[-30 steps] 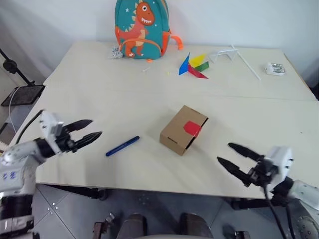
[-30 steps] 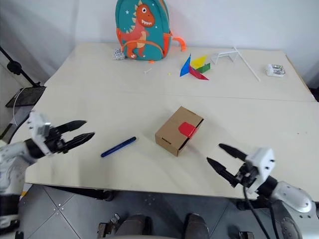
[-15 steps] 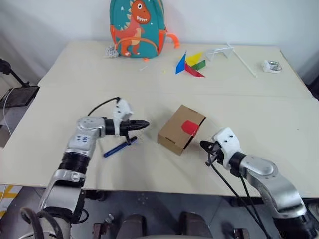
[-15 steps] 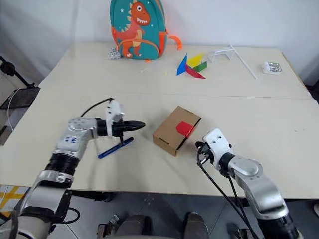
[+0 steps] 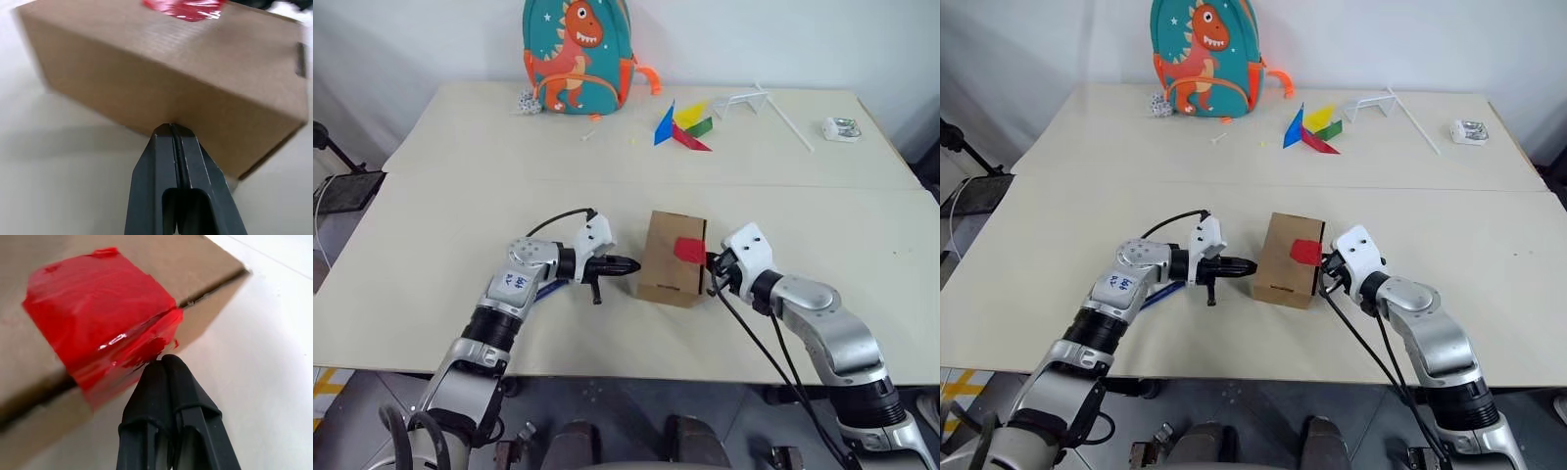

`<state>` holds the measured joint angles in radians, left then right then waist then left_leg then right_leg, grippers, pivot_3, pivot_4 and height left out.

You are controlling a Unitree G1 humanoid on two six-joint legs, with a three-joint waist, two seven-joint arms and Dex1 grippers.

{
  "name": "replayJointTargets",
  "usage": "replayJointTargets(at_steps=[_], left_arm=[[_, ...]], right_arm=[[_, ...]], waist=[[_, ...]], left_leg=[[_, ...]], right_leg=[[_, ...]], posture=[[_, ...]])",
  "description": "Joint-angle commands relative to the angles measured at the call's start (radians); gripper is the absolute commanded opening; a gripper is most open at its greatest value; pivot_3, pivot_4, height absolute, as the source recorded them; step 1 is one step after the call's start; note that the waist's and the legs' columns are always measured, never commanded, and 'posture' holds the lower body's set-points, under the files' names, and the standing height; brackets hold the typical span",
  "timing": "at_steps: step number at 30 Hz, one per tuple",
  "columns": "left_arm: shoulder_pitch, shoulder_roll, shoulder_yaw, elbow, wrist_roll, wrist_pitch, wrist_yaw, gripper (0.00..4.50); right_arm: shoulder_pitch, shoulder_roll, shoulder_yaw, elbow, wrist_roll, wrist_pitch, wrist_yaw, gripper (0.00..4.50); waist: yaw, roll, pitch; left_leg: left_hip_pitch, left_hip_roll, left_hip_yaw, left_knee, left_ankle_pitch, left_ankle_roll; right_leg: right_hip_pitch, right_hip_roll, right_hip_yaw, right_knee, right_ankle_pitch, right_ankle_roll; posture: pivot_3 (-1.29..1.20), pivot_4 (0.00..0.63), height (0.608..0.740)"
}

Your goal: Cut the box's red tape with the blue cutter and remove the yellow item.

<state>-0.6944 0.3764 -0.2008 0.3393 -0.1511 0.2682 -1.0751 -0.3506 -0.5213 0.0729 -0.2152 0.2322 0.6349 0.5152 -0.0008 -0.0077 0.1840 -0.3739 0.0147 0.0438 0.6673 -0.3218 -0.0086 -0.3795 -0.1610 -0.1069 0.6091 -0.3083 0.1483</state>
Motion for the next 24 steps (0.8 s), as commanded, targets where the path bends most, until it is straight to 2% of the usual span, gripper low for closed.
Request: replayJointTargets(at_steps=[1, 10, 15, 20, 24], left_arm=[[0.057, 0.049, 0.007, -0.186, -0.071, 0.089, -0.060, 0.01], [0.207, 0.141, -0.005, -0.443, -0.153, 0.257, -0.088, 0.01], [0.227, 0.138, -0.022, -0.462, -0.151, 0.278, -0.068, 0.01], [0.222, 0.104, -0.039, -0.434, -0.138, 0.276, -0.037, 0.01], [0.215, 0.093, -0.044, -0.431, -0.125, 0.270, -0.022, 0.01]], right_arm=[[-0.044, 0.016, 0.029, 0.067, 0.018, -0.092, 0.104, 0.00], [-0.200, 0.016, 0.111, 0.297, 0.001, -0.192, 0.357, 0.00], [-0.265, 0.024, 0.146, 0.404, -0.028, -0.295, 0.462, 0.00], [-0.329, 0.038, 0.148, 0.507, -0.074, -0.374, 0.496, 0.00], [-0.345, 0.028, 0.142, 0.505, -0.092, -0.386, 0.522, 0.00]], waist=[[-0.005, 0.000, 0.000], [-0.003, 0.000, 0.000], [-0.001, 0.000, 0.000], [-0.001, 0.000, 0.000], [0.000, 0.000, 0.000]], left_leg=[[0.000, 0.000, 0.000, 0.000, 0.000, 0.000], [0.001, 0.001, 0.000, 0.001, 0.000, 0.000], [0.001, 0.001, -0.001, 0.000, 0.000, 0.000], [0.001, 0.000, -0.001, 0.001, 0.000, 0.000], [0.001, 0.000, -0.001, 0.001, 0.000, 0.000]], right_leg=[[0.000, 0.000, 0.000, 0.000, 0.000, 0.000], [0.001, 0.000, 0.001, 0.000, 0.000, 0.000], [0.001, 0.000, 0.000, 0.001, 0.000, 0.000], [0.001, 0.000, 0.000, 0.000, 0.000, 0.000], [0.001, 0.000, 0.000, 0.001, 0.000, 0.000]], posture=[[0.00, 0.150, 0.740], [0.00, 0.150, 0.740], [0.00, 0.150, 0.740], [0.00, 0.150, 0.740], [0.00, 0.150, 0.740]])
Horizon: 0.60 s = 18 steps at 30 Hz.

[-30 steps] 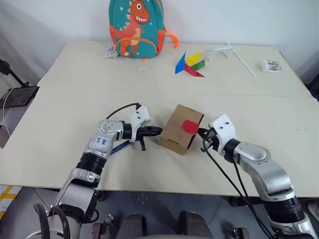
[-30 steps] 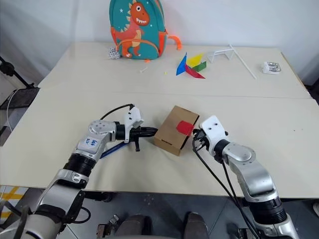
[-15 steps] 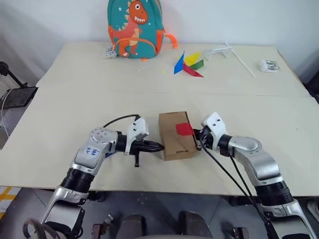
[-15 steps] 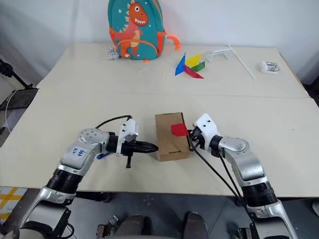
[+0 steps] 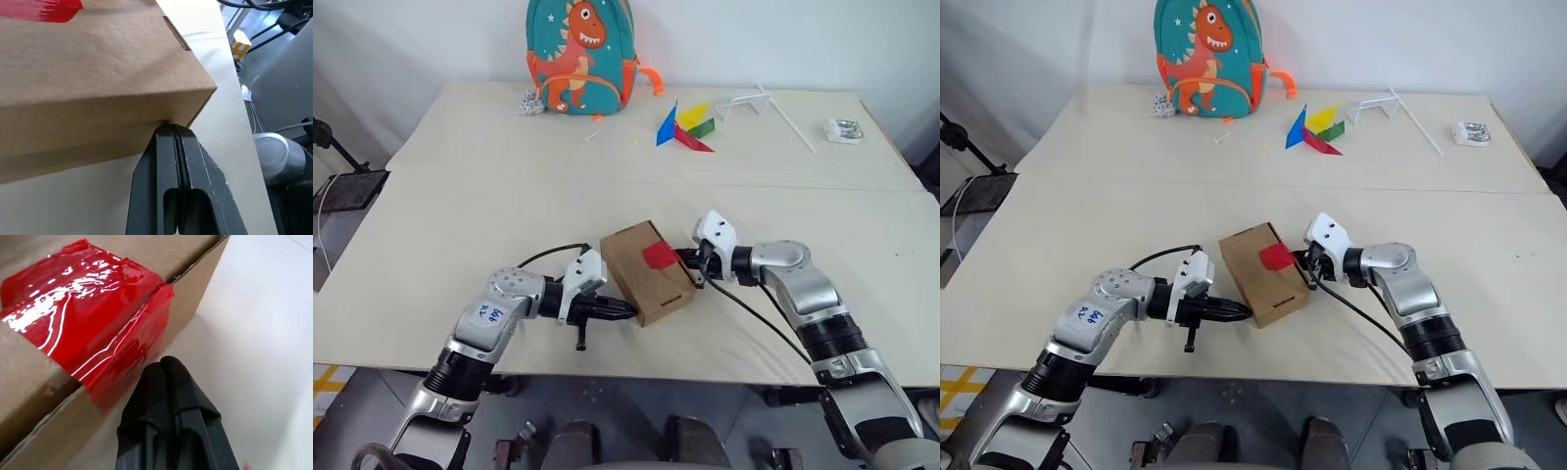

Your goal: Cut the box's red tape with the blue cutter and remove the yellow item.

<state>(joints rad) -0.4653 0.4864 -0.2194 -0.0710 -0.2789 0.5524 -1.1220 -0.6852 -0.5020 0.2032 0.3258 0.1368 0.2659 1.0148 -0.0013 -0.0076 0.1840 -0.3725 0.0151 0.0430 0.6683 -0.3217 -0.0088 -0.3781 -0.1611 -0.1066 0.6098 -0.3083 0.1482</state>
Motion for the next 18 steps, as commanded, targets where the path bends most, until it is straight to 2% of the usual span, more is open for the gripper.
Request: replayJointTargets(at_steps=[1, 7, 14, 18], left_arm=[[-0.014, -0.012, -0.022, -0.025, 0.004, -0.019, 0.024, 0.01], [-0.013, 0.085, 0.062, -0.091, -0.068, -0.049, -0.068, 0.01], [-0.088, 0.186, 0.193, -0.064, -0.204, 0.033, -0.123, 0.01], [-0.082, 0.272, 0.342, 0.020, -0.264, 0.077, -0.099, 0.89]], right_arm=[[-0.010, 0.003, 0.006, -0.050, 0.002, -0.015, 0.027, 0.00], [0.013, -0.088, -0.050, -0.225, 0.042, 0.038, 0.076, 0.00], [0.091, -0.218, -0.151, -0.286, 0.123, 0.029, 0.156, 0.00], [0.219, -0.238, -0.333, -0.371, 0.301, 0.075, 0.177, 0.00]], waist=[[0.000, 0.000, 0.000], [-0.001, 0.000, 0.000], [0.004, 0.000, 0.001], [0.002, 0.000, 0.001]], left_leg=[[0.000, 0.000, 0.000, 0.000, 0.000, 0.000], [-0.001, 0.000, 0.000, 0.000, 0.000, 0.000], [-0.001, 0.000, 0.000, 0.000, 0.000, 0.000], [-0.001, 0.000, -0.001, -0.002, 0.000, 0.000]], right_leg=[[0.000, 0.000, 0.000, 0.000, 0.000, 0.000], [-0.001, 0.000, 0.000, 0.000, 0.000, 0.000], [0.001, 0.000, -0.001, -0.002, 0.000, 0.000], [0.000, 0.000, -0.002, -0.002, 0.000, 0.000]], posture=[[0.00, 0.150, 0.740], [0.00, 0.150, 0.740], [0.00, 0.150, 0.740], [0.00, 0.150, 0.740]])
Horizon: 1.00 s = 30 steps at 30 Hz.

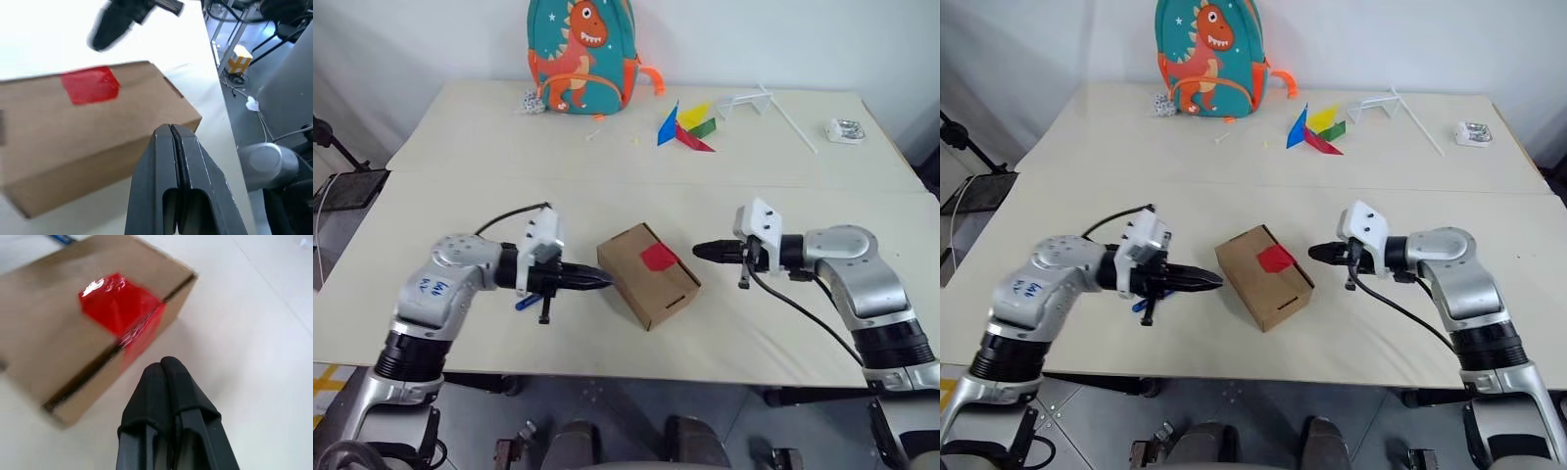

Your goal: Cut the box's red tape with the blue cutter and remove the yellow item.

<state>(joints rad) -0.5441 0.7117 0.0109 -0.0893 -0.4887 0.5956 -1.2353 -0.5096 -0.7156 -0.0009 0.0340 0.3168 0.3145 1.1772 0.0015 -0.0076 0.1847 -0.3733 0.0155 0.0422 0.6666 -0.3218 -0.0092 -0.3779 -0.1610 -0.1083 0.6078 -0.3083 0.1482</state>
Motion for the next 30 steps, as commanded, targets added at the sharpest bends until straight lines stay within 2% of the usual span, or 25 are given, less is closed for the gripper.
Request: replayJointTargets(at_steps=[1, 3, 7, 12, 14, 17, 21, 23, 30], left_arm=[[0.023, 0.067, 0.137, 0.063, -0.045, 0.001, 0.008, 1.18], [0.138, 0.116, 0.229, 0.151, -0.015, -0.088, -0.010, 1.80], [0.330, 0.175, 0.416, 0.325, 0.018, -0.247, 0.020, 2.99], [0.425, 0.218, 0.485, 0.384, 0.033, -0.314, 0.027, 4.49], [0.464, 0.239, 0.502, 0.419, 0.044, -0.338, 0.027, 4.50], [0.506, 0.263, 0.504, 0.462, 0.066, -0.384, 0.017, 4.50], [0.516, 0.267, 0.486, 0.438, 0.078, -0.429, 0.017, 4.50], [0.510, 0.267, 0.455, 0.372, 0.076, -0.428, 0.009, 4.50], [0.391, 0.219, 0.236, 0.014, 0.100, -0.180, 0.200, 4.50]], right_arm=[[0.078, -0.021, -0.168, -0.113, 0.176, 0.048, 0.019, 0.18], [0.182, 0.006, -0.259, -0.223, 0.261, 0.032, 0.005, 0.62], [0.371, 0.021, -0.365, -0.442, 0.349, 0.009, -0.029, 1.97], [0.458, 0.031, -0.382, -0.590, 0.389, -0.037, -0.055, 3.70], [0.499, 0.026, -0.391, -0.629, 0.459, -0.012, -0.050, 4.35], [0.525, 0.010, -0.393, -0.665, 0.546, 0.044, -0.081, 4.43], [0.506, 0.000, -0.386, -0.663, 0.529, 0.003, -0.076, 4.43], [0.503, -0.018, -0.382, -0.658, 0.509, -0.013, -0.053, 4.43], [0.513, -0.073, -0.394, -0.659, 0.518, -0.018, -0.027, 4.43]], waist=[[-0.004, 0.000, 0.000], [-0.007, 0.001, 0.000], [-0.015, 0.001, 0.001], [0.009, -0.006, 0.005], [0.016, -0.006, 0.005], [0.020, -0.005, 0.005], [0.021, -0.006, 0.005], [0.023, -0.006, 0.005], [0.023, -0.006, 0.005]], left_leg=[[0.000, 0.000, 0.000, 0.000, 0.000, 0.000], [0.001, 0.000, 0.001, -0.001, 0.000, 0.000], [0.005, 0.003, 0.003, -0.005, -0.002, -0.002], [0.003, 0.002, 0.001, 0.001, -0.003, 0.000], [0.004, 0.002, 0.001, 0.000, -0.003, 0.002], [0.004, 0.002, 0.000, -0.001, -0.004, 0.002], [0.004, 0.002, 0.004, -0.001, -0.005, 0.002], [0.003, 0.002, 0.004, -0.001, -0.005, 0.002], [0.003, 0.001, 0.004, 0.000, -0.005, 0.002]], right_leg=[[0.000, 0.000, -0.001, 0.000, 0.000, 0.000], [0.000, 0.000, 0.000, 0.000, 0.000, 0.000], [-0.001, 0.001, -0.001, 0.002, 0.000, -0.001], [0.001, -0.001, -0.001, 0.001, 0.001, -0.002], [0.001, -0.002, 0.000, 0.000, 0.002, -0.002], [0.000, -0.002, 0.000, 0.000, 0.002, -0.002], [-0.001, -0.002, -0.001, 0.000, 0.002, -0.002], [-0.001, -0.002, -0.001, 0.000, 0.002, -0.002], [0.001, -0.002, -0.001, -0.001, 0.002, -0.001]], posture=[[0.00, 0.150, 0.740], [0.00, 0.150, 0.740], [0.00, 0.150, 0.740], [0.00, 0.150, 0.740], [0.00, 0.150, 0.740], [0.00, 0.150, 0.740], [0.00, 0.150, 0.740], [0.00, 0.150, 0.740], [0.00, 0.150, 0.740]])
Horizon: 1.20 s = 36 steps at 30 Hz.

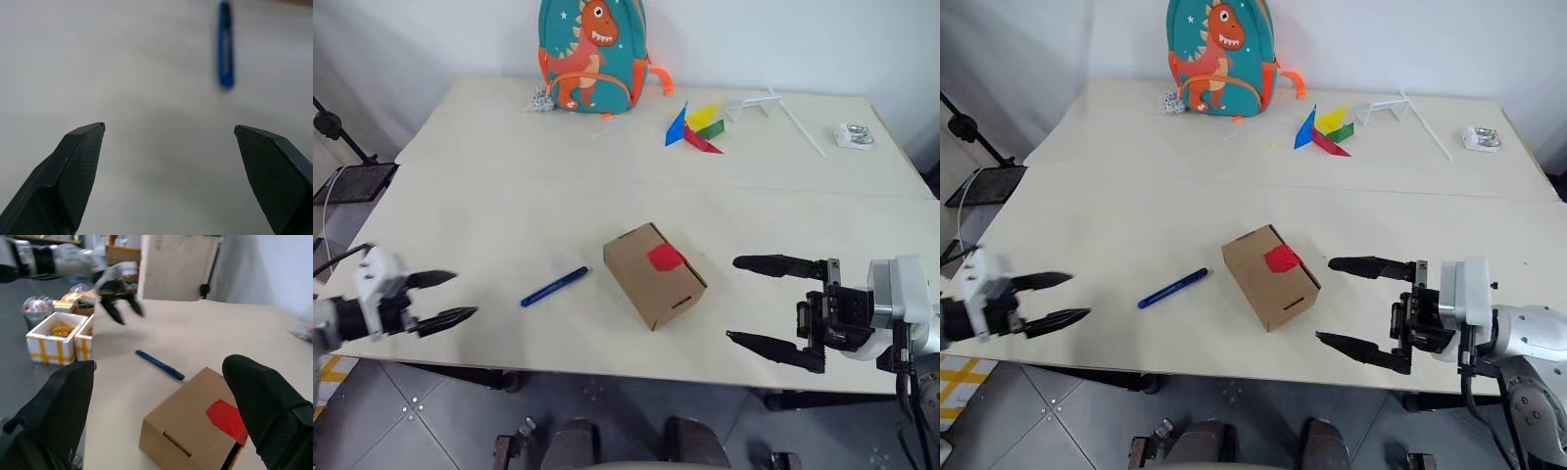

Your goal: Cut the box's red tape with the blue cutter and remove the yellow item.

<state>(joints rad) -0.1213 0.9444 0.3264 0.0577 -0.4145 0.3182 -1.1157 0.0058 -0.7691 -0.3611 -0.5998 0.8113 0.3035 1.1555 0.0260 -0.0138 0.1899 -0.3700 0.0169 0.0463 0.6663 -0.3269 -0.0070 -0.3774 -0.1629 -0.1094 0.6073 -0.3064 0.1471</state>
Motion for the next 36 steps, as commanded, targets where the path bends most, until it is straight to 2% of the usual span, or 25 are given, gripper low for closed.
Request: replayJointTargets(at_steps=[1, 5, 8, 16, 19, 31, 36], left_arm=[[-0.043, -0.022, -0.107, -0.171, 0.033, 0.122, 0.105, 4.50], [-0.066, -0.044, -0.231, -0.272, 0.098, 0.222, 0.194, 4.50], [-0.077, -0.082, -0.270, -0.291, 0.105, 0.280, 0.250, 4.50], [-0.083, -0.105, -0.349, -0.218, 0.164, 0.335, 0.297, 4.50], [-0.087, -0.101, -0.363, -0.203, 0.178, 0.345, 0.301, 3.97], [-0.078, -0.065, -0.374, -0.217, 0.186, 0.343, 0.284, 0.58], [-0.070, -0.056, -0.373, -0.222, 0.183, 0.333, 0.271, 0.58]], right_arm=[[0.000, -0.024, -0.036, -0.027, 0.027, -0.003, -0.009, 4.43], [0.020, -0.032, -0.048, -0.041, 0.039, 0.007, -0.025, 4.43], [0.033, -0.036, -0.057, -0.060, 0.055, 0.020, -0.047, 4.43], [0.076, -0.045, -0.075, -0.083, 0.077, 0.050, -0.079, 4.43], [0.082, -0.044, -0.079, -0.087, 0.082, 0.051, -0.090, 4.50], [0.081, -0.033, -0.061, -0.090, 0.080, 0.040, -0.133, 4.50], [0.077, -0.033, -0.058, -0.088, 0.080, 0.039, -0.139, 4.50]], waist=[[-0.004, 0.000, 0.000], [-0.013, 0.000, 0.000], [-0.010, 0.001, 0.000], [0.002, 0.001, 0.000], [0.001, 0.002, -0.001], [-0.002, 0.006, -0.003], [-0.004, 0.006, -0.003]], left_leg=[[0.000, 0.000, 0.000, 0.000, 0.000, 0.000], [0.001, 0.001, 0.002, 0.000, 0.000, 0.000], [0.001, 0.001, 0.002, 0.000, 0.000, 0.000], [0.002, 0.000, 0.003, 0.001, 0.000, 0.000], [0.003, 0.000, 0.003, 0.001, 0.000, 0.000], [0.004, 0.001, 0.003, 0.001, 0.000, 0.000], [0.004, 0.001, 0.004, 0.000, 0.000, 0.000]], right_leg=[[0.000, 0.000, 0.000, 0.000, 0.000, 0.000], [-0.001, 0.001, 0.000, 0.001, 0.000, 0.000], [-0.001, 0.001, 0.000, 0.000, 0.000, 0.000], [0.001, 0.001, 0.002, 0.000, 0.000, 0.000], [0.001, 0.001, 0.002, 0.000, 0.000, 0.000], [0.001, 0.001, 0.003, 0.000, 0.000, 0.000], [0.001, 0.001, 0.003, 0.000, 0.000, 0.000]], posture=[[0.00, 0.150, 0.740], [0.00, 0.150, 0.740], [0.00, 0.150, 0.740], [0.00, 0.150, 0.740], [0.00, 0.150, 0.740], [0.00, 0.150, 0.740], [0.00, 0.150, 0.740]])
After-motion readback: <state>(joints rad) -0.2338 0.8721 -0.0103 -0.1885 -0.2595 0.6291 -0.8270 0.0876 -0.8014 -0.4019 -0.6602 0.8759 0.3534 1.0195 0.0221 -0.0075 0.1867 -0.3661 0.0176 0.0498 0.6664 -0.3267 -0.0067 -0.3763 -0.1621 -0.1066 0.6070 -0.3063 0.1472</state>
